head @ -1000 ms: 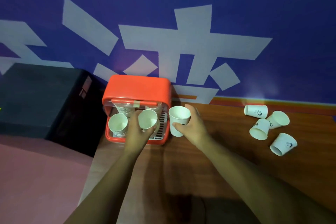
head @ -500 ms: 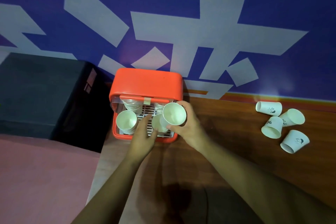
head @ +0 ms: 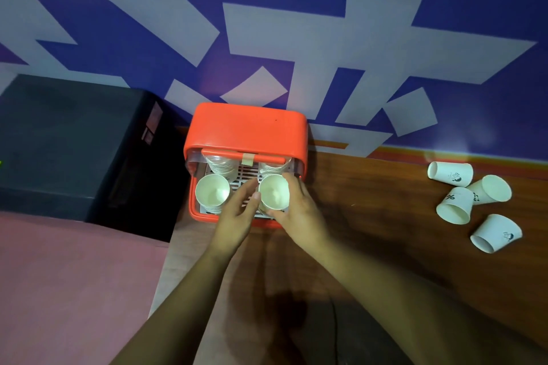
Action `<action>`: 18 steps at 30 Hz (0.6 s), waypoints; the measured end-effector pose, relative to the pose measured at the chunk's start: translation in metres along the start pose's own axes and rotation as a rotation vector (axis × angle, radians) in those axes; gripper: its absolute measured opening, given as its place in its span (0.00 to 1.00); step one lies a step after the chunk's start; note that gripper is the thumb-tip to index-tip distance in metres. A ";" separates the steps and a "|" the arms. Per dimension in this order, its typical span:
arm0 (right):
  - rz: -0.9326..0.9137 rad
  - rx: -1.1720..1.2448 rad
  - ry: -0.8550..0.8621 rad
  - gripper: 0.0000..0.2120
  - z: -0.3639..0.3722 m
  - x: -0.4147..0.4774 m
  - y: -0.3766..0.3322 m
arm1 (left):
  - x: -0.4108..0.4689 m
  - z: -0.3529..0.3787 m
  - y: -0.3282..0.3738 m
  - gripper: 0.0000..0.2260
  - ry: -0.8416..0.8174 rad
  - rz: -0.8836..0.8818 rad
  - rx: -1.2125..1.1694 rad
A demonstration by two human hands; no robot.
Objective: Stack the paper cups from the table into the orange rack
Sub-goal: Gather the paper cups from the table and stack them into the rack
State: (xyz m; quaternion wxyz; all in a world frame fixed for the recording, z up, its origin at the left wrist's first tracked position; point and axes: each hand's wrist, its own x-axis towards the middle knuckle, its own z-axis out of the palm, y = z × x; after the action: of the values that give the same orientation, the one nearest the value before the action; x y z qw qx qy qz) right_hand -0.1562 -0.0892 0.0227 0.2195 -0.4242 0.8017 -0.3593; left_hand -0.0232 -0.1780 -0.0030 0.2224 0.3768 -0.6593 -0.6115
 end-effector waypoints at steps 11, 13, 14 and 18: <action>0.165 -0.119 -0.275 0.41 0.009 0.015 0.016 | 0.001 0.006 -0.011 0.16 0.078 -0.018 0.234; 0.169 -0.079 -0.250 0.40 0.005 0.012 0.018 | -0.003 0.009 -0.016 0.17 0.078 -0.062 0.239; 0.167 -0.073 -0.237 0.37 0.001 0.008 0.020 | -0.008 0.010 -0.018 0.17 0.087 -0.088 0.234; 0.129 -0.104 -0.200 0.25 -0.035 -0.020 0.038 | -0.049 0.022 -0.022 0.06 0.263 -0.128 0.298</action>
State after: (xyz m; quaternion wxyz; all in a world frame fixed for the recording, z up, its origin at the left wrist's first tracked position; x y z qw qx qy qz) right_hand -0.1884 -0.0446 0.0179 0.2988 -0.4164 0.8190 -0.2581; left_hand -0.0047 -0.1253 -0.0201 0.2093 0.5231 -0.6824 -0.4657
